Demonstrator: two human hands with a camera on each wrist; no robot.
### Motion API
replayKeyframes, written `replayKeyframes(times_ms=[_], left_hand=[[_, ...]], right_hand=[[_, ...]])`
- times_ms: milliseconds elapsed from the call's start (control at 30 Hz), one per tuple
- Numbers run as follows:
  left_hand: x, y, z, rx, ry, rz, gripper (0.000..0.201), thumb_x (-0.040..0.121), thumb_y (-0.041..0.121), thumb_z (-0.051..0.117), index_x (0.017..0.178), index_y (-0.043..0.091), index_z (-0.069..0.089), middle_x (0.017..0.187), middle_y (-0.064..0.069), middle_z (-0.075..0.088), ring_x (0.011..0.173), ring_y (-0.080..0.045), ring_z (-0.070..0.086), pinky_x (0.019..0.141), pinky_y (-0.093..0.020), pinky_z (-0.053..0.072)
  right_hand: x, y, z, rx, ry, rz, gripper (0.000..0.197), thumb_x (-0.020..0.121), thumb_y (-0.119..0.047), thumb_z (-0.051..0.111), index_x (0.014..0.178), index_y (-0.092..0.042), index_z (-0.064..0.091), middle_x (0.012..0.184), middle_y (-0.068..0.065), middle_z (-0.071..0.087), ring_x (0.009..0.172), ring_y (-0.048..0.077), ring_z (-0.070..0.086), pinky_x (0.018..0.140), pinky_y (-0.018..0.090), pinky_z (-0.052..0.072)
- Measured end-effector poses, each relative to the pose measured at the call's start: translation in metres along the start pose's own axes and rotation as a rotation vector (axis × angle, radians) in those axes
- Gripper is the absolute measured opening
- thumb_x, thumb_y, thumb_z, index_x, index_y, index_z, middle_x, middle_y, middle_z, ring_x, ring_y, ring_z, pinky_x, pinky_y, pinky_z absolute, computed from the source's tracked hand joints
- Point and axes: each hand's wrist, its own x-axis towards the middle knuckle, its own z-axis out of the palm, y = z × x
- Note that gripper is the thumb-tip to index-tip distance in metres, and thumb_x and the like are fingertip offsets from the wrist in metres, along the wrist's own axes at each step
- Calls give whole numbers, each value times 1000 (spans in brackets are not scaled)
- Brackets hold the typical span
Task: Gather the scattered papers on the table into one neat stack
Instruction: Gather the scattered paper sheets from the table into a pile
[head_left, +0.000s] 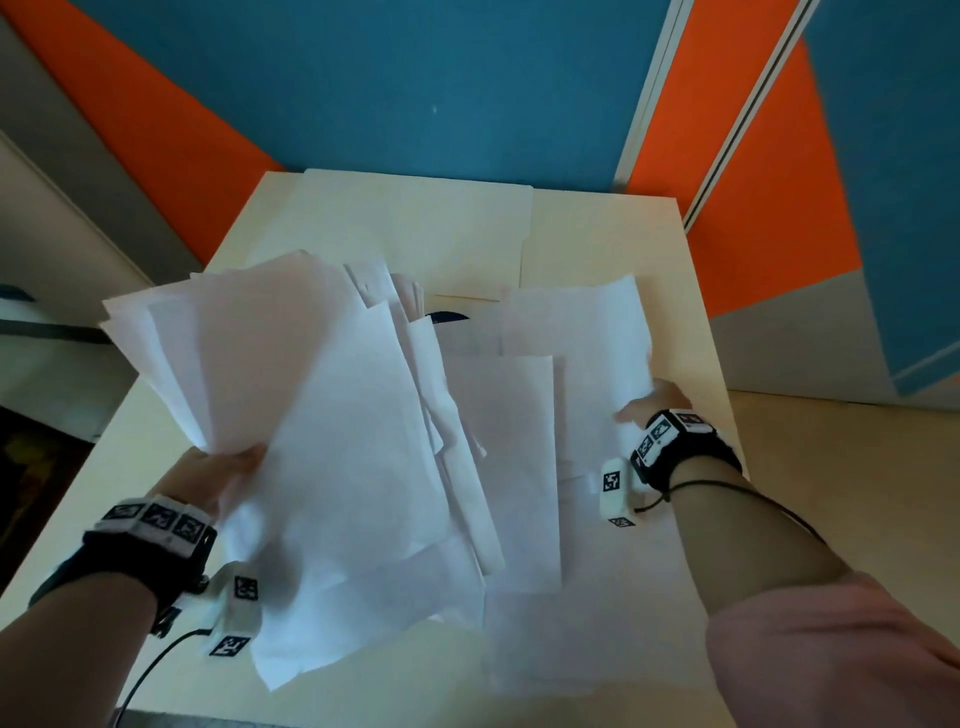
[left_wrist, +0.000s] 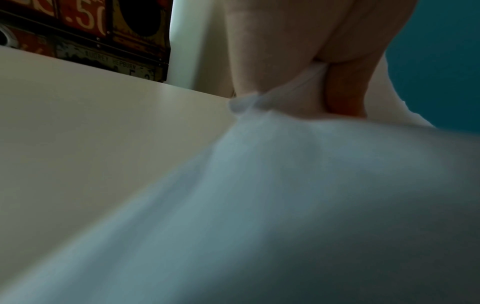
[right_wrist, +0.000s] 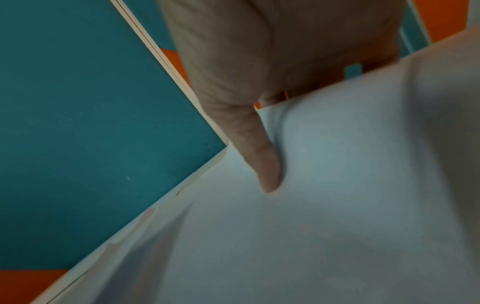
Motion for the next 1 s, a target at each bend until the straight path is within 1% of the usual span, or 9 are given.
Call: replayKeyframes(times_ms=[67, 133, 200, 300, 400, 533, 667, 833, 1000], left_hand=[[3, -1, -2, -17, 8, -3, 19, 85, -1, 59, 102, -11, 58, 56, -8, 66, 62, -24, 61, 59, -27, 51], [5, -2, -3, -43, 20, -10, 37, 84, 0, 61, 118, -12, 54, 94, -21, 64, 88, -30, 57, 83, -39, 48], [8, -4, -6, -43, 30, -7, 43, 83, 1, 63, 123, -11, 52, 111, -24, 58, 99, -31, 54, 96, -45, 42], [12, -8, -13, -30, 25, -15, 42, 83, 2, 63, 122, -11, 53, 110, -22, 57, 100, -31, 53, 98, -47, 41], [16, -10, -20, -44, 32, -23, 41, 83, 2, 63, 120, -10, 54, 109, -23, 58, 99, -32, 54, 99, -49, 41], [17, -11, -25, -68, 40, -29, 42, 84, -1, 61, 124, -10, 51, 99, -20, 59, 92, -30, 54, 96, -44, 41], [19, -9, -23, -45, 79, -20, 42, 82, 4, 65, 120, -10, 54, 117, -28, 59, 97, -33, 55, 98, -45, 42], [17, -3, -15, -40, 50, 15, 40, 83, 2, 63, 120, -10, 54, 107, -24, 63, 96, -31, 54, 93, -41, 43], [18, 3, -11, -23, 49, 52, 42, 82, 5, 65, 120, -9, 55, 121, -28, 58, 107, -40, 57, 94, -41, 43]], right_hand=[[-2, -5, 2, -57, 30, -39, 72, 71, -17, 76, 134, -8, 43, 137, 16, 48, 127, 37, 42, 104, 46, 39], [-2, -7, 8, -16, 36, -74, 80, 70, -22, 78, 138, -11, 38, 141, 14, 46, 129, 35, 42, 109, 49, 33], [-2, -7, 15, 45, 22, -104, 79, 68, -26, 78, 137, -13, 41, 139, 10, 50, 127, 33, 46, 110, 50, 31], [-4, -7, 23, 121, 14, -110, 47, 69, -20, 77, 113, -10, 62, 119, 12, 66, 108, 32, 60, 101, 46, 43], [-15, -11, 21, 135, 123, -158, 8, 79, -15, 65, 84, -9, 63, 108, 17, 69, 100, 34, 62, 97, 45, 45], [-38, -23, -2, 244, 386, -342, 27, 91, -5, 46, 114, -2, 59, 118, 22, 63, 109, 38, 57, 90, 38, 44], [-61, -37, -31, 430, 478, -382, 27, 92, -6, 46, 115, 0, 60, 118, 21, 63, 110, 35, 58, 89, 36, 44], [-94, -50, -29, 785, 263, -268, 31, 89, -9, 55, 119, -5, 58, 112, 7, 62, 98, 18, 55, 85, 27, 41], [-131, -64, 6, 920, -76, -239, 34, 84, -10, 65, 116, -1, 59, 101, 8, 65, 91, 24, 62, 82, 32, 51]])
